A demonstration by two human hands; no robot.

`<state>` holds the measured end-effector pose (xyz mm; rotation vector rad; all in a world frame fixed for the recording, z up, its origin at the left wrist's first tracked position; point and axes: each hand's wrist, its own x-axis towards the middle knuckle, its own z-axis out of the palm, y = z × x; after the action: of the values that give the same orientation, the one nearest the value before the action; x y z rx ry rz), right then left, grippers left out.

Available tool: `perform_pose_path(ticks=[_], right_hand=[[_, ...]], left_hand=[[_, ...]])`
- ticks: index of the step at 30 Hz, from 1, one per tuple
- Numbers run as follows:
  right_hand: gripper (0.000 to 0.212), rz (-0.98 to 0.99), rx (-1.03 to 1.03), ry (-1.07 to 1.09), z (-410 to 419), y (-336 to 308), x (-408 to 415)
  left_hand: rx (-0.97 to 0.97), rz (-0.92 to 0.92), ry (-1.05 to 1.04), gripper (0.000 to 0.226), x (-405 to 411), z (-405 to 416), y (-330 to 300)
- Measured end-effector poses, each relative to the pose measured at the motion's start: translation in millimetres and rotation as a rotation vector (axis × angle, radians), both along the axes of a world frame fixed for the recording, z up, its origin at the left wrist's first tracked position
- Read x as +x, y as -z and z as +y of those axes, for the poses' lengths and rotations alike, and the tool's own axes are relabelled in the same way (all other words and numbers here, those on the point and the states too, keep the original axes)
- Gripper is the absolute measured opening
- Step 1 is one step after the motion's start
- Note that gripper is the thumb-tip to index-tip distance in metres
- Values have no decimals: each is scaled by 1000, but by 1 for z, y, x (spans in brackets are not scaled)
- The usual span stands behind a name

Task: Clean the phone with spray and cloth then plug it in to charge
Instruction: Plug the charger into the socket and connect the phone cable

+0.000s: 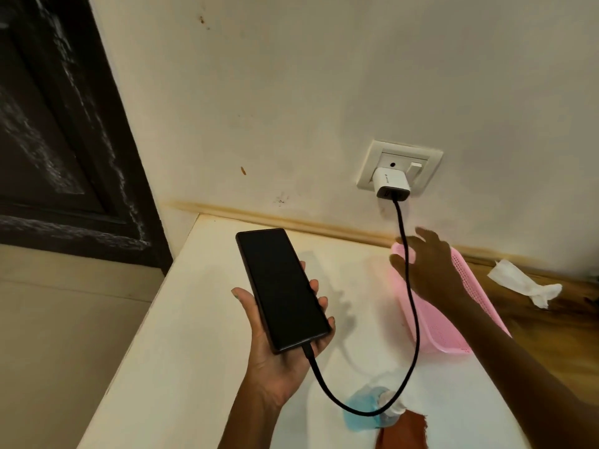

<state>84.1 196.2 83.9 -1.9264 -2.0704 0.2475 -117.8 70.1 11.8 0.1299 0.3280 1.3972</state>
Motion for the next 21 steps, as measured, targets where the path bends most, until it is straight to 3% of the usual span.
perform_pose_path(ticks=[3, 9, 15, 21], right_hand=[[26, 386, 1, 142, -39, -11, 3], [19, 589, 55, 325, -107, -30, -8], [21, 653, 19, 334, -144, -45, -21], [25, 579, -44, 291, -158, -53, -36]], left_hand=[[-3, -2, -7, 93, -1, 0, -2], [16, -12, 16, 95, -2, -2, -6], [31, -13, 31, 91, -2, -2, -6], [61, -40, 33, 91, -5, -1, -8]])
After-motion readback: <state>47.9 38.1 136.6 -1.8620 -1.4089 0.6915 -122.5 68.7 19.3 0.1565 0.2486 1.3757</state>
